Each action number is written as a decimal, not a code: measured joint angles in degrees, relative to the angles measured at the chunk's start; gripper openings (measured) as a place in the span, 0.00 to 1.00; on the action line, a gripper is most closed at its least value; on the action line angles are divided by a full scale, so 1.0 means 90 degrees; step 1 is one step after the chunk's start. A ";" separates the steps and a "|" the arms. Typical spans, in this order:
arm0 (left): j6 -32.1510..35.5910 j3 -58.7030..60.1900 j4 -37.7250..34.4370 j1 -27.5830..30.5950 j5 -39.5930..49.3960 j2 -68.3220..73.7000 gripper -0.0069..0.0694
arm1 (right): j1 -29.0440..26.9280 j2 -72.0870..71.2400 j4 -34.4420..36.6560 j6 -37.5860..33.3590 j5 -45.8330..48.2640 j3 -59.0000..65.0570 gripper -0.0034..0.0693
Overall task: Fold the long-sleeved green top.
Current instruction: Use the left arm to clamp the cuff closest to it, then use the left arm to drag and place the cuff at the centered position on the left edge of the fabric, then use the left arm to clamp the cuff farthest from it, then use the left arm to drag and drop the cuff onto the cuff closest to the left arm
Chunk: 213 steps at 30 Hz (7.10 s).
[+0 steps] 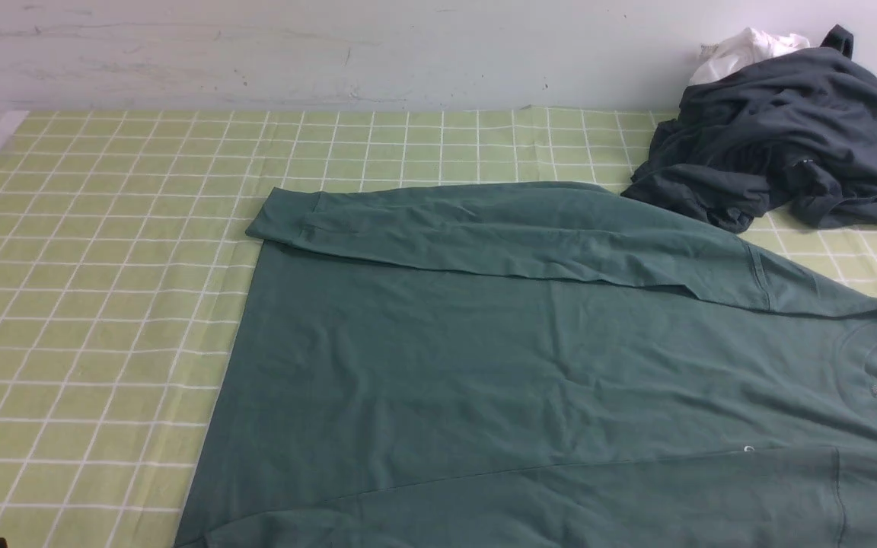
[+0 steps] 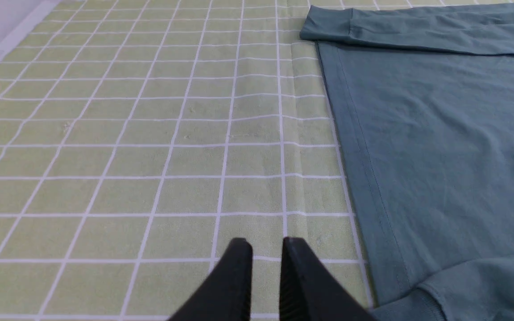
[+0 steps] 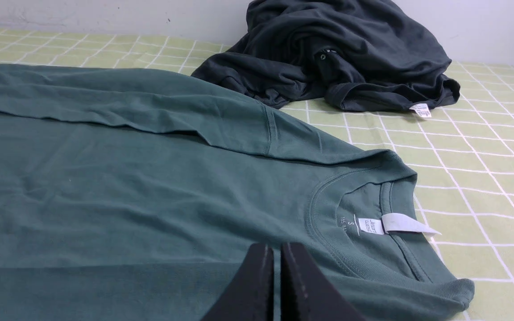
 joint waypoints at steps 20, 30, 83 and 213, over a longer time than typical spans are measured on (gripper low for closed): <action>0.0100 0.0000 0.0182 0.0000 0.0000 0.0000 0.21 | 0.0000 0.0000 0.0000 0.0000 0.0000 0.0000 0.08; 0.0121 0.0000 0.0310 0.0000 0.0000 0.0000 0.21 | 0.0000 0.0000 0.0000 0.0000 0.0000 0.0000 0.08; -0.0522 -0.4421 -0.0327 -0.0550 0.3033 0.6590 0.09 | 0.0272 0.5175 0.0720 0.0822 0.1944 -0.3269 0.04; 0.0947 -1.1416 -0.0566 -0.0613 0.5277 1.2628 0.13 | 0.1907 0.6183 0.3884 -0.3531 0.1244 -0.3293 0.04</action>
